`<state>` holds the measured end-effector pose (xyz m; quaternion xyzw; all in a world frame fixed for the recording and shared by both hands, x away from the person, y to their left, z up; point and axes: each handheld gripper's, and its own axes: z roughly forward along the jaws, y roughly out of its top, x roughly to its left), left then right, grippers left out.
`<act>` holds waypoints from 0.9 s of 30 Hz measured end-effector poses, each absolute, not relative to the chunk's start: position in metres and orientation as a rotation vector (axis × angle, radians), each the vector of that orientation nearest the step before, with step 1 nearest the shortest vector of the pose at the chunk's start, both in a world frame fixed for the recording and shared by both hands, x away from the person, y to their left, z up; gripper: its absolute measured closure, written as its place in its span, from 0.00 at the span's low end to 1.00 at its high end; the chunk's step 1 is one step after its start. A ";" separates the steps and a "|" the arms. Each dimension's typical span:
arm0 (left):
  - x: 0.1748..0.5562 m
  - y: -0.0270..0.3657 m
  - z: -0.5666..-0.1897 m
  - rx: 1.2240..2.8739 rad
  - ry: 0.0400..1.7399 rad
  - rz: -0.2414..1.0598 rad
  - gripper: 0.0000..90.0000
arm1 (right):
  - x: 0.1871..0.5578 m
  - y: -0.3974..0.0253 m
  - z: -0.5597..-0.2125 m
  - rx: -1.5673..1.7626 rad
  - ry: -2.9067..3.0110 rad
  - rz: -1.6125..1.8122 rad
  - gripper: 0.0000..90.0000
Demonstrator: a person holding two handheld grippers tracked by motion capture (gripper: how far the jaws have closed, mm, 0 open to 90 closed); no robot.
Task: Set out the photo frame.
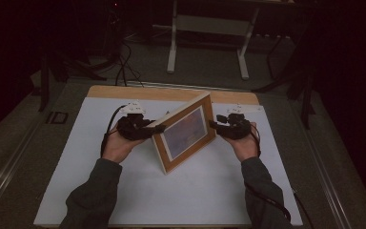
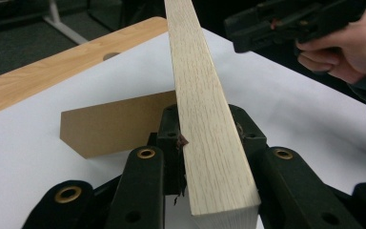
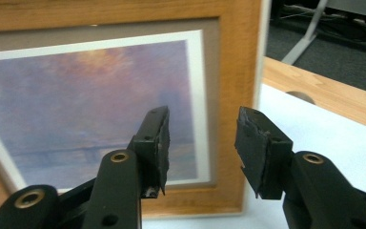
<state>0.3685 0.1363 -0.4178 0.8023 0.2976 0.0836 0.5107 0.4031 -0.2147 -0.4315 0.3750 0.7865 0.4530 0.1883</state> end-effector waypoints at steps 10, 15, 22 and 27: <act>0.381 0.144 -0.421 1.927 0.647 0.143 0.80 | 0.416 -0.221 -0.434 1.096 2.188 1.257 0.58; 0.385 0.143 -0.424 1.911 0.621 0.110 0.80 | 0.419 -0.224 -0.436 1.114 2.185 1.260 0.58; 0.388 0.137 -0.426 1.894 0.559 0.074 0.80 | 0.420 -0.229 -0.437 1.121 2.175 1.264 0.53; 0.385 0.137 -0.425 1.863 0.614 0.095 0.66 | 0.422 -0.234 -0.438 1.122 2.180 1.308 0.49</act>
